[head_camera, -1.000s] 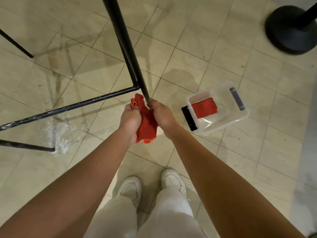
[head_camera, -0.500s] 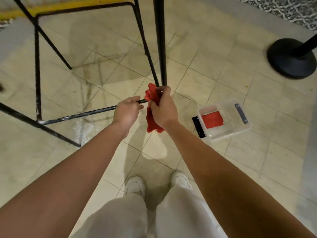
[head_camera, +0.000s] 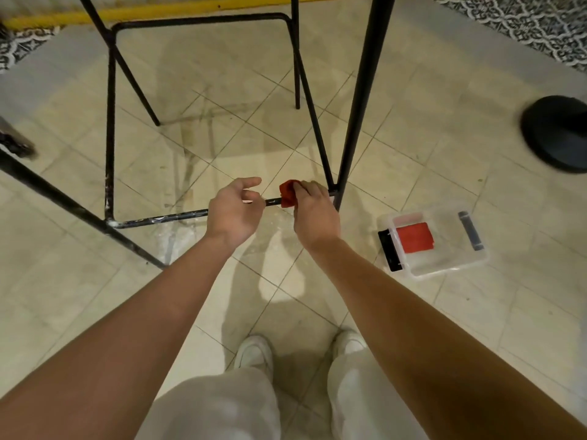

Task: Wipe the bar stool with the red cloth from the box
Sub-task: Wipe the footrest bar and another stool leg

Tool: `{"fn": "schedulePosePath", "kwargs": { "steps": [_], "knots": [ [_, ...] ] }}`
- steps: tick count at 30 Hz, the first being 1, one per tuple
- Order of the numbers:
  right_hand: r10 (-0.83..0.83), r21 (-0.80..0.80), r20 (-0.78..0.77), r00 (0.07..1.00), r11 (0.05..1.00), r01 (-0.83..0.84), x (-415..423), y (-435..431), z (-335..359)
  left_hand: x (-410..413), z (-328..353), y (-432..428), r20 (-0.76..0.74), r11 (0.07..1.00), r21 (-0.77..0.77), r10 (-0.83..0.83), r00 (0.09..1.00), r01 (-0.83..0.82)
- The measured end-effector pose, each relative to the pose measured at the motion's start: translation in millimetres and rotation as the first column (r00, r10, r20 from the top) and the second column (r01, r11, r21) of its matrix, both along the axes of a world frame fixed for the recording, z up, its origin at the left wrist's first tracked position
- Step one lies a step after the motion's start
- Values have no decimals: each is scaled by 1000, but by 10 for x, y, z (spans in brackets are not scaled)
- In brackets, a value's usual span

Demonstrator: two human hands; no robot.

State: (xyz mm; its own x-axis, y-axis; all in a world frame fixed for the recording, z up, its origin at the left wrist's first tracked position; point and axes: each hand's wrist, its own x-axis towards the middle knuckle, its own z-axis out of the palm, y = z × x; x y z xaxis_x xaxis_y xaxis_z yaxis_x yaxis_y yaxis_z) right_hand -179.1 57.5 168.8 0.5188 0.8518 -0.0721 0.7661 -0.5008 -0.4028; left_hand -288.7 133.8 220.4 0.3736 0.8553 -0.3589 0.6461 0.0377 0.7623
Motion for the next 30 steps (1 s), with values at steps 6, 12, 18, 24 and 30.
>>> {"fn": "schedulePosePath", "kwargs": {
  "steps": [6,12,18,24,30],
  "knots": [
    [224,-10,26,974,975,-224,37,-44,-25,35,5,54,56,997,-71,35,998,-31],
    [-35,81,174,984,996,21,161,-267,-133,14,2,10,66,996,-86,39,997,-33],
    [40,53,-67,997,998,-36,-71,-57,-52,26,-7,13,58,996,-76,45,997,-41],
    [-8,40,3,1000,999,8,92,-137,-48,-20,-42,43,59,998,-51,24,998,-20],
    [41,68,-113,993,997,-33,-133,31,-25,-120,-57,159,47,998,-55,44,998,-41]
  ]
}}
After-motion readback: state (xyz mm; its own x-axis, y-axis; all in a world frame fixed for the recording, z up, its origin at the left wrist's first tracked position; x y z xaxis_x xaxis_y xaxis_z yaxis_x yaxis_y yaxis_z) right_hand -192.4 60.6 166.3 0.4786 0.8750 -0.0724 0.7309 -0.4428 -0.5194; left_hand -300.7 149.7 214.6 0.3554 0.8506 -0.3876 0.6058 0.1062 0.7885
